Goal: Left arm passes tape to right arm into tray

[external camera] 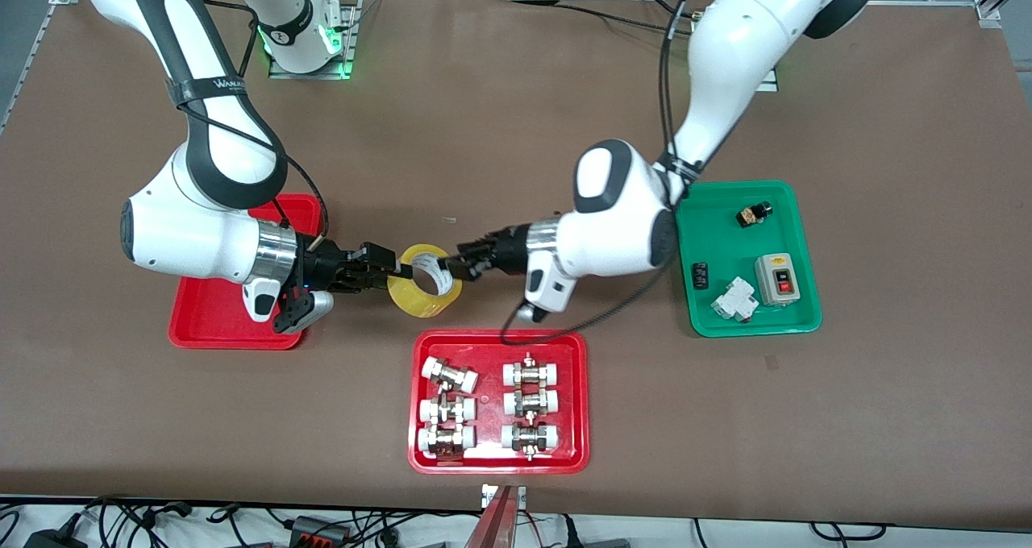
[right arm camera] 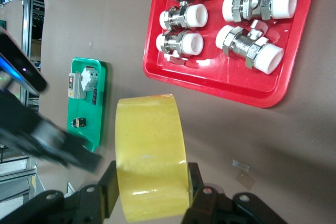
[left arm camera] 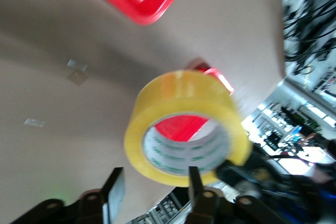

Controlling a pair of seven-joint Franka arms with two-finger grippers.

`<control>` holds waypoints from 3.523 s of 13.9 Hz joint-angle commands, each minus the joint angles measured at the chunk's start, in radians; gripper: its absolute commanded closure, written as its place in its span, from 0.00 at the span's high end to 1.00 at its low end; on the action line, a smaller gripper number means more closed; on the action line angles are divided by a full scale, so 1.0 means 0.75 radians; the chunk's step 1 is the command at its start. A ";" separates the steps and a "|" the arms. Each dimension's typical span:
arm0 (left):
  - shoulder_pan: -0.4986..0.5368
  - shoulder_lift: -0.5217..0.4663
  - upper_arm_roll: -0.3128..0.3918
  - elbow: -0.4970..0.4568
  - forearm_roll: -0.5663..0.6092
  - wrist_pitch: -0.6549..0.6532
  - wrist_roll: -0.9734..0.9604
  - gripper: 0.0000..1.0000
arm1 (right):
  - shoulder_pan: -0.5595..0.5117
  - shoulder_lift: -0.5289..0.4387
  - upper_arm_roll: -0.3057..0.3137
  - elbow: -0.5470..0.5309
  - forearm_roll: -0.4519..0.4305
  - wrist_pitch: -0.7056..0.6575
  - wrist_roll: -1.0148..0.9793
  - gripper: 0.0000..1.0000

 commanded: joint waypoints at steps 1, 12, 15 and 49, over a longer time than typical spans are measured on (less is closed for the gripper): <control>0.178 -0.136 0.011 -0.027 0.010 -0.310 0.023 1.00 | 0.008 -0.015 -0.002 0.012 0.021 0.003 0.005 0.00; 0.544 -0.535 0.005 -0.011 1.314 -1.152 0.724 1.00 | -0.462 0.015 -0.027 -0.007 -0.267 -0.444 -0.142 0.00; 0.643 -0.596 -0.011 -0.041 1.342 -1.226 0.739 1.00 | -0.626 0.095 -0.027 -0.019 -0.372 -0.544 -0.377 0.00; 0.894 -0.899 -0.040 -0.430 1.143 -0.983 0.749 1.00 | -0.264 -0.641 -0.019 -0.023 -1.153 -0.680 0.398 1.00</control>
